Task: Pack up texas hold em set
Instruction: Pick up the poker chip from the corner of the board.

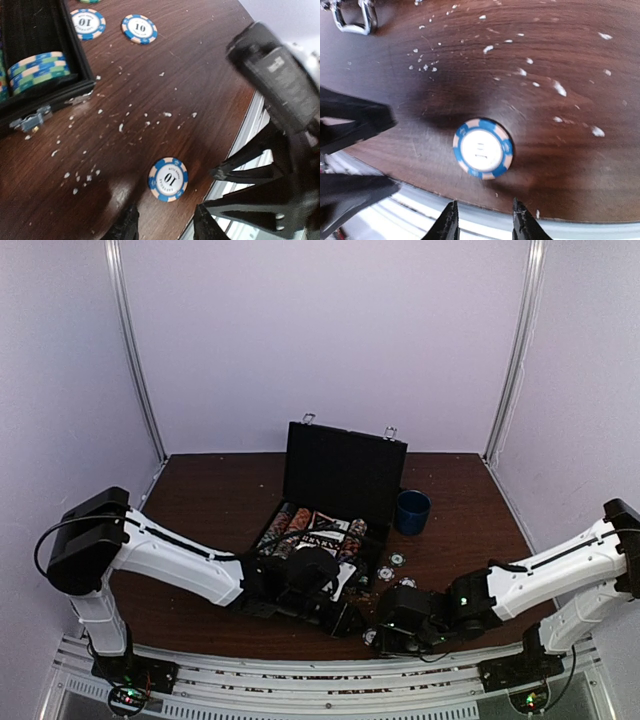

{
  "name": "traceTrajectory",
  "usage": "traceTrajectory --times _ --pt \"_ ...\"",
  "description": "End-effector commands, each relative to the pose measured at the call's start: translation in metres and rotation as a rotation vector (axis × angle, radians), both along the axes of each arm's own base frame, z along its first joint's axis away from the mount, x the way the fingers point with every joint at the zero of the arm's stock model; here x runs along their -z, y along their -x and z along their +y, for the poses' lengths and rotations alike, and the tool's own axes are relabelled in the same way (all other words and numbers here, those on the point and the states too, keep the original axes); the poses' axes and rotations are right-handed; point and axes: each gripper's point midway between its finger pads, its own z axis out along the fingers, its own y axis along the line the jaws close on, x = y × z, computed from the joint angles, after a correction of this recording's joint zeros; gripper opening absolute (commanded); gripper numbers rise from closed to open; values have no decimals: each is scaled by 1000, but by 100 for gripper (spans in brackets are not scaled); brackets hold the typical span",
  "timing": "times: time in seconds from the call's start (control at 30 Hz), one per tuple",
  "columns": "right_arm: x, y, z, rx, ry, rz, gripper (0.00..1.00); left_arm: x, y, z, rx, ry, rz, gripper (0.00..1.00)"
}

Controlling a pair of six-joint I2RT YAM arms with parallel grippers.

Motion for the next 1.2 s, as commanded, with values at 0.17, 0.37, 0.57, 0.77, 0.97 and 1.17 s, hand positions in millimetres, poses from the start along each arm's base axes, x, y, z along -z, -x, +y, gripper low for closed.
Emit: traceTrajectory --times 0.17,0.37,0.57,0.77,0.97,1.17 --pt "-4 13 -18 174 -263 113 34 8 0 -35 109 52 -64 38" --pt "-5 17 -24 220 -341 155 34 19 0 -42 137 44 -72 36" --pt "3 22 -27 239 -367 192 33 30 6 -44 159 64 -42 33" --pt "12 25 -27 244 -335 209 34 38 21 -41 194 95 1 30" --pt "22 26 -27 295 -328 228 38 39 44 -39 261 109 25 29" --pt "29 26 -34 350 -325 236 40 41 60 -37 310 125 51 29"
